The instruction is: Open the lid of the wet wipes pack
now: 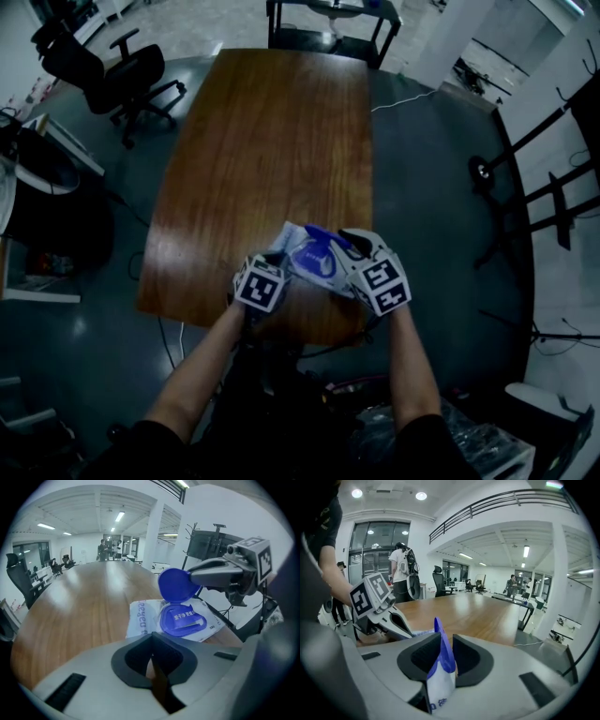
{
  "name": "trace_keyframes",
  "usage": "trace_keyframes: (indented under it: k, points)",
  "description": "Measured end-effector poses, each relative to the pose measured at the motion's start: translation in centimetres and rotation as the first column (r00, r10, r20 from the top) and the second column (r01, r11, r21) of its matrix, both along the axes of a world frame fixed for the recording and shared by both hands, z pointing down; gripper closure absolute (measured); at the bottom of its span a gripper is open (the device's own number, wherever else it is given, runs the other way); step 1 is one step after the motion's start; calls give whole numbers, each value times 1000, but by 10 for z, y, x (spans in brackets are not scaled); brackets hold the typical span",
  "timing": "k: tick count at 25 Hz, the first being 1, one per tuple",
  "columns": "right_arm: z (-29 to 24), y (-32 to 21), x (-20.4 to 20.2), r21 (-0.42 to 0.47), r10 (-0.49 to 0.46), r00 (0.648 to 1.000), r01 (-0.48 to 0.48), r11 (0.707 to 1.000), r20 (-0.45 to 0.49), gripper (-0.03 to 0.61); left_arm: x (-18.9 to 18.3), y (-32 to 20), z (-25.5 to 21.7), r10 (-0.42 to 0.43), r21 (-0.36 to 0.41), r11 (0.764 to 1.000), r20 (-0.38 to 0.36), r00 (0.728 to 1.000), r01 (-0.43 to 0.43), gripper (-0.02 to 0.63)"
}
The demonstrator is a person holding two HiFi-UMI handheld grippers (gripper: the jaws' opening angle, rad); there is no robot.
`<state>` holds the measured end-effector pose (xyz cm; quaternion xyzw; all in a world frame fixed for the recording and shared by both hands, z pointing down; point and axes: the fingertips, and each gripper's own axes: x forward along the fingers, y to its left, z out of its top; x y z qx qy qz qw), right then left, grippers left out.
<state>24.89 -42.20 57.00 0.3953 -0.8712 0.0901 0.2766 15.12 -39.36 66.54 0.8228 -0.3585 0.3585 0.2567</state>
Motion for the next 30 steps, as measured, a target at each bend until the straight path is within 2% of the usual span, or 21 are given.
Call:
trace_keyframes:
  k: [11,16,19,22,23,25,26,30]
  points:
    - [10,-36,20,50,146,989,-147,988,17,471,-1,-4,-15,-19,12,1000,-46,999,20,609]
    - [9,-40,30,63,209,977,-212,975,46,449,-8,-8,-32,-40,67,997,-57,998,44,609]
    - [-5,-35,35,82,257,961,-266,961,99,449,-6,-8,-48,-31,102,994,-80,996,39,609]
    - [-22,-18,32,86,265,953,-280,956,148,451,-3,-3,-67,-19,135,990,-111,994,34,609]
    - [-29,-12,31,91,274,948,-291,952,163,460,-2,-1,-74,-14,146,989,-123,992,32,609]
    - [-42,1,31,112,309,933,-332,937,184,541,1,4,-89,1,168,986,-141,990,23,609]
    - [-50,8,31,123,323,926,-350,929,194,558,2,7,-96,11,180,984,-149,989,16,609]
    - [-79,38,22,157,351,907,-391,907,232,566,6,22,-126,61,225,974,-182,981,-19,609]
